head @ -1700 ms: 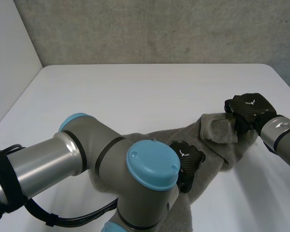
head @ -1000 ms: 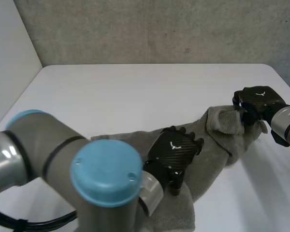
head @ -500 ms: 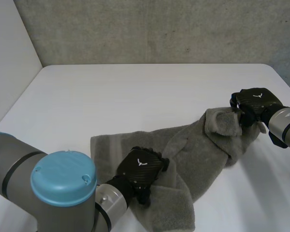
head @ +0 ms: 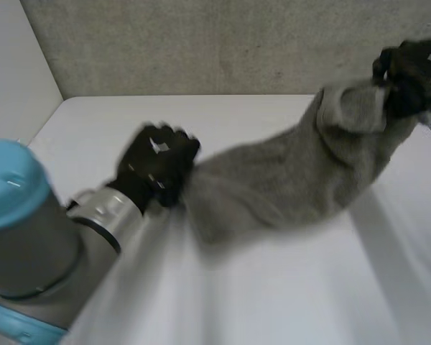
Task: Fold the towel.
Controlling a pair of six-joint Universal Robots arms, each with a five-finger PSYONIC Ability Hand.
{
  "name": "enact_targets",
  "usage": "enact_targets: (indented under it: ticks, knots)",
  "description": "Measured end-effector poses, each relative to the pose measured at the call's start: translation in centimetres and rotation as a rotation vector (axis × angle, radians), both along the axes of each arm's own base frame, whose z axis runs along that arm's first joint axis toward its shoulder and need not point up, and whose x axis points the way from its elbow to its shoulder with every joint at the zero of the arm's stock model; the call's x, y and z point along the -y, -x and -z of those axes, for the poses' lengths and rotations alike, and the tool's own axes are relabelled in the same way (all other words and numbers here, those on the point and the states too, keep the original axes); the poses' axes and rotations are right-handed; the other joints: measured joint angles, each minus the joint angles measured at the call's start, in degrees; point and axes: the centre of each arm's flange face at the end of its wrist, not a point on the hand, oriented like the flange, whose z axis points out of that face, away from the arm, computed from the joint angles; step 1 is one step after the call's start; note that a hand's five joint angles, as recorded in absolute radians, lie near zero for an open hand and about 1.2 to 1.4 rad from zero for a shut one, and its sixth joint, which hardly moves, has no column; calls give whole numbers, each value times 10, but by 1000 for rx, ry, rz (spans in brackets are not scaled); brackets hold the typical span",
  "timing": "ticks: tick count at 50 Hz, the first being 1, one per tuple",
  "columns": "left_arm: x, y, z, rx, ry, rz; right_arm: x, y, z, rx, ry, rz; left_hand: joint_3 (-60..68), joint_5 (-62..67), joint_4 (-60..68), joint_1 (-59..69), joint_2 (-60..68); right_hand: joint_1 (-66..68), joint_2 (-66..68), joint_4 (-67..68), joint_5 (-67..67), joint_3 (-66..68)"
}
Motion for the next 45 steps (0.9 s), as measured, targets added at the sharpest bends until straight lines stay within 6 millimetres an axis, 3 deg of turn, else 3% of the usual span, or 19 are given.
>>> enact_targets:
  ticks: [5, 9, 12, 16, 22, 30, 32, 36, 38, 40, 43, 45]
  knots:
    - [2, -22, -66, -181, 105, -53, -24, -1, -46, 35, 20, -41, 0, 0, 0, 0, 0, 0, 0, 0, 0, 0]
    - [3, -35, -89, -259, 127, -76, -38, -2, -65, 35, -8, -75, 0, 3, 0, 0, 0, 0, 0, 0, 0, 0]
    - [4, -40, -92, -271, 112, -80, -38, -3, -62, 25, -74, -98, 0, 3, 0, 0, 0, 0, 0, 0, 0, 0]
    - [8, -42, -82, -252, 60, -77, -29, -6, -42, -1, -195, -126, 0, 3, 0, 0, 0, 0, 0, 0, 0, 0]
    - [24, -39, -40, -168, -88, -88, -13, -14, 5, -97, -379, -169, 1, 3, 0, 0, 0, 0, 0, 0, 0, 0]
    - [75, -30, 8, -89, -188, -133, 17, -42, 66, -129, -518, -222, 1, 3, 0, 0, 0, -4, -2, -7, -4, -7]
    - [95, -24, 20, -72, -195, -142, 30, -52, 84, -111, -535, -211, 2, 3, 0, 0, 0, -66, -39, -80, -53, -79]
    - [131, -13, 42, -48, -194, -155, 56, -64, 113, -81, -521, -149, -15, -2, -11, -2, -10, -342, -320, -357, -333, -355]
    - [143, -10, 48, -43, -191, -164, 67, -65, 122, -74, -491, -105, -69, -35, -62, -36, -51, -470, -448, -479, -470, -485]
    - [156, -9, 53, -41, -187, -181, 78, -65, 126, -71, -446, -53, -239, -192, -241, -197, -220, -556, -533, -574, -569, -577]
    - [172, -10, 56, -43, -180, -221, 91, -60, 125, -70, -366, 30, -573, -538, -581, -540, -557, -616, -583, -629, -634, -632]
    - [176, -12, 55, -46, -174, -241, 94, -58, 121, -70, -335, 55, -683, -651, -678, -632, -656, -619, -583, -629, -636, -634]
